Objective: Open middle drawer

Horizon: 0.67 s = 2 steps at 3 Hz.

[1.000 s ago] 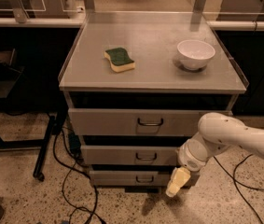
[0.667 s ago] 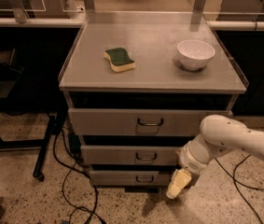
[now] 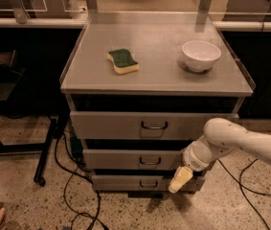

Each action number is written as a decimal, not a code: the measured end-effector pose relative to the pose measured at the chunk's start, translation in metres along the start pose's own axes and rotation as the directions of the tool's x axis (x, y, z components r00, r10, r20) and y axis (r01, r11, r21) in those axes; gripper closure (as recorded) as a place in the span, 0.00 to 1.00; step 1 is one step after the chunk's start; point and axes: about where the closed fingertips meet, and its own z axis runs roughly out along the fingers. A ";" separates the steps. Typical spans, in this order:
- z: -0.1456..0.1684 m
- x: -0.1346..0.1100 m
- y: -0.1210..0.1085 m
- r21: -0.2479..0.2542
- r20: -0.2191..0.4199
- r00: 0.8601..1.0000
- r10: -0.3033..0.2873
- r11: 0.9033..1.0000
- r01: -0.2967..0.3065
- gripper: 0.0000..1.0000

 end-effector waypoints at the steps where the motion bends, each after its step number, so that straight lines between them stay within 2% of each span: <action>1: 0.022 0.001 -0.020 -0.002 -0.012 1.000 0.015 1.000 -0.015 0.00; 2: 0.037 -0.001 -0.036 0.004 -0.017 1.000 0.023 1.000 -0.023 0.00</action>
Offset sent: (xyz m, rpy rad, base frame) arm 0.0560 0.0020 -0.0518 -0.0268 0.0031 -0.0368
